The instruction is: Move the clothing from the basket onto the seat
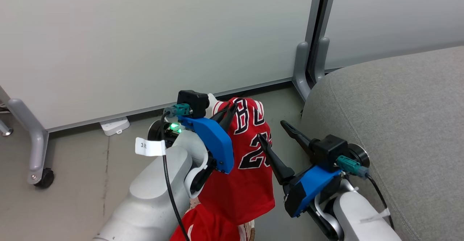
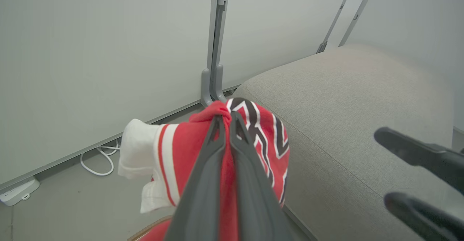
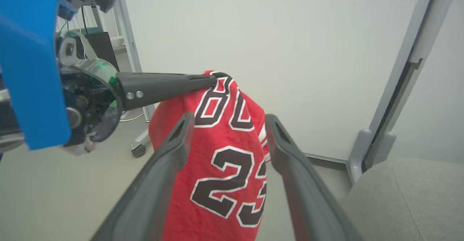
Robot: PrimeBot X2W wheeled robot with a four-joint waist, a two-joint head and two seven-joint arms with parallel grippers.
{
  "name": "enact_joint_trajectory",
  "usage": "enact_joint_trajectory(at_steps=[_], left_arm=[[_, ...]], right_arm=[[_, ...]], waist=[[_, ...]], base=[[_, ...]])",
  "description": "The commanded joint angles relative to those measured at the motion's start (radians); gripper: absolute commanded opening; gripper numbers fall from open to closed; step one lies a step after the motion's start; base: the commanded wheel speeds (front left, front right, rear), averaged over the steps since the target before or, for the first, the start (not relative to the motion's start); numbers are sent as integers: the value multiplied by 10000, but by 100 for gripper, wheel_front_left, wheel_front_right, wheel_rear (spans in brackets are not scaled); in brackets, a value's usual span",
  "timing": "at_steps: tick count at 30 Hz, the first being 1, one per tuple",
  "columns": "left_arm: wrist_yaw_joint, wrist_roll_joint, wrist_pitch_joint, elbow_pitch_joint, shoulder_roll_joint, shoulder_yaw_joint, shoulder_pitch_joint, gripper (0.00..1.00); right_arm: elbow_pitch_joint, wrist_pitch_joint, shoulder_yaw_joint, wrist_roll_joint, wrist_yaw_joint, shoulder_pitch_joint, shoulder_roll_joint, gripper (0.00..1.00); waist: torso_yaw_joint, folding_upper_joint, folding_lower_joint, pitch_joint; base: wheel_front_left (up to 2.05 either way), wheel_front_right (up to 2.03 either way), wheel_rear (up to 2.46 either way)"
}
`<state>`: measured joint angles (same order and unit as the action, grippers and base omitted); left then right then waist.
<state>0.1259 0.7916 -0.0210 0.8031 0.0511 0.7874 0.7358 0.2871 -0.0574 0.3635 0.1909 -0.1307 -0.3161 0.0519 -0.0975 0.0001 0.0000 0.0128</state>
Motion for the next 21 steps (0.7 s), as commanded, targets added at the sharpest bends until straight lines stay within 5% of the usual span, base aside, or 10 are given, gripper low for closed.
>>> enact_joint_trajectory(at_steps=[1, 21], left_arm=[[72, 77, -97, -2, 0, 99, 129, 0], [72, 919, -303, -579, -3, 1525, 443, 0]], right_arm=[[354, 44, 166, 113, -1, -355, 167, 100], [4206, -227, 3480, 2077, -1, -3178, 1112, 100]], waist=[[13, -1, 0, -42], [327, -1, 0, 0]], base=[[0, 0, 0], [0, 0, 0]])
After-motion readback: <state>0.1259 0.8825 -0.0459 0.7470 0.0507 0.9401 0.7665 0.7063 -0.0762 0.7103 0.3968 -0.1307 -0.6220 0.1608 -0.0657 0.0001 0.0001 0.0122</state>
